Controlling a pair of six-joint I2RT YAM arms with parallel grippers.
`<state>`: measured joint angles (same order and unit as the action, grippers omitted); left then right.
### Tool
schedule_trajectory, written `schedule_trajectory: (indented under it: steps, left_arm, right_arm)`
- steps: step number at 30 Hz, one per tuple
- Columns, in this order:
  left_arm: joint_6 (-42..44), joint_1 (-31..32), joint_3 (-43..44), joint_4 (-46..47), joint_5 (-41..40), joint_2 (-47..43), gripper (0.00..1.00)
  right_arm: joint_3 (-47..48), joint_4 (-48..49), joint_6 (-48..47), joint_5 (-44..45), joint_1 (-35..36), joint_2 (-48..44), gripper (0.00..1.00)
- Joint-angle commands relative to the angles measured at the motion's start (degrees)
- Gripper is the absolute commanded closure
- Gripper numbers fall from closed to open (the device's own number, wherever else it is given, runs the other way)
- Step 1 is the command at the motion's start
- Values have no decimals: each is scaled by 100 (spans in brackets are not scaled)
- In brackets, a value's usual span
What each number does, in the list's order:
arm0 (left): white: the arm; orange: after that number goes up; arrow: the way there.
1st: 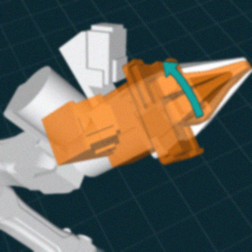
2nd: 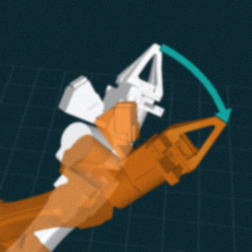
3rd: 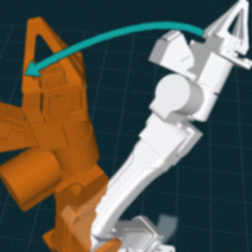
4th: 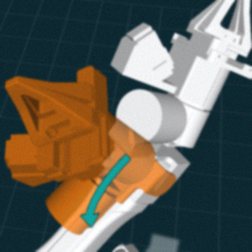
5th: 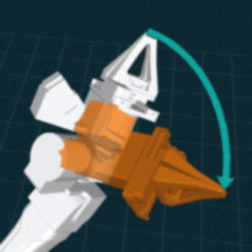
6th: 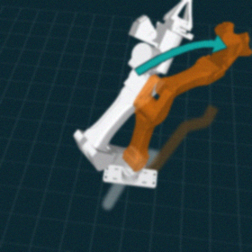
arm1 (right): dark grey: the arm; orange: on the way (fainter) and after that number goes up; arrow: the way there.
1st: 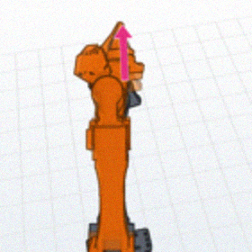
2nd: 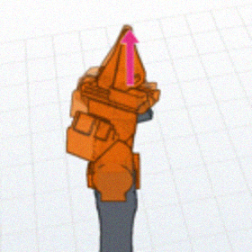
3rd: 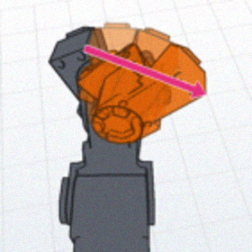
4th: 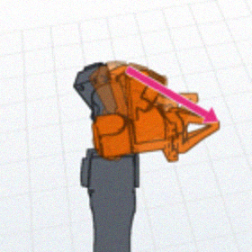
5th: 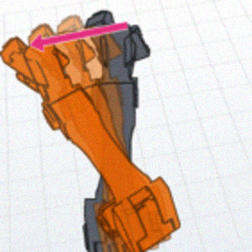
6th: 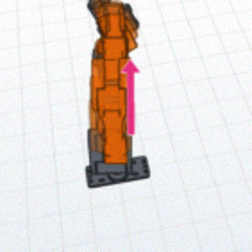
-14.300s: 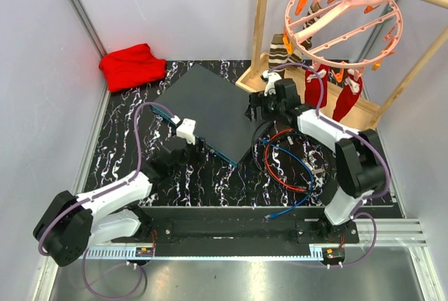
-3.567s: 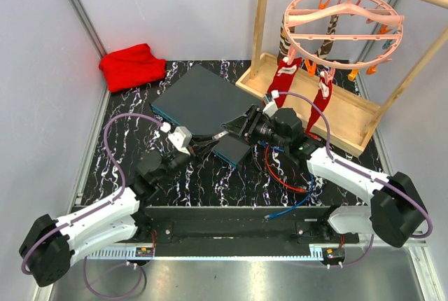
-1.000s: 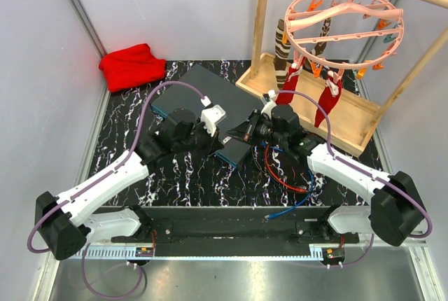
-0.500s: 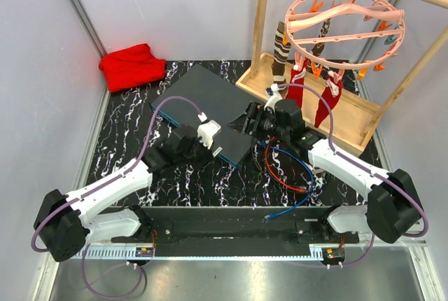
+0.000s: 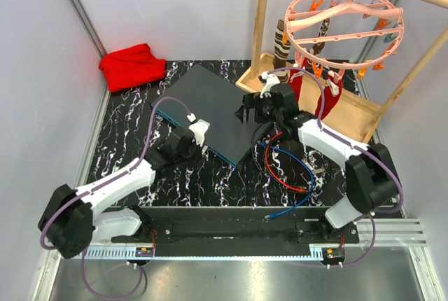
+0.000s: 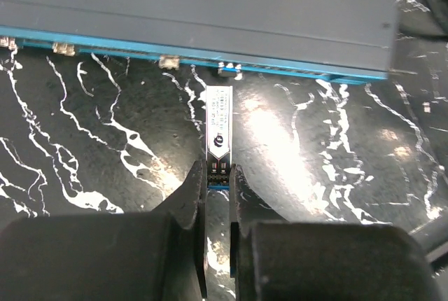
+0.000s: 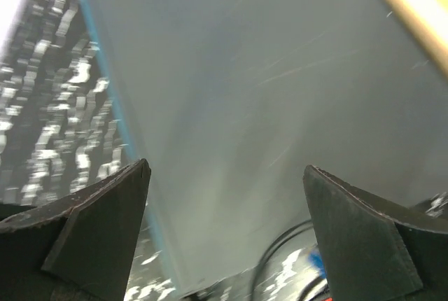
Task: Insert the plug into the switch port
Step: Pick up the plug from the center of the board, then insert the plug into the switch port.
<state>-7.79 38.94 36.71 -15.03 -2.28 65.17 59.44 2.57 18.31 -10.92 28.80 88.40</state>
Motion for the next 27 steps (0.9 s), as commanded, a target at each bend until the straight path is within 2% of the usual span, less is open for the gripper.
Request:
schedule_trajectory:
  steps: [1, 5, 14, 27]
  left_arm:
    - [67, -175, 459, 9, -255, 356, 100]
    - [488, -369, 626, -299, -431, 707, 100]
    - [1024, -563, 908, -211, -352, 1437, 100]
    - [1087, -660, 829, 387, 70, 1771, 100]
  right_arm:
    - [586, -54, -1099, 160, -76, 440, 0]
    - [806, -81, -1487, 116, -111, 880, 0]
    - [1061, 33, -1804, -7, -181, 1355, 0]
    - [1043, 244, -1804, -218, -295, 1478, 0]
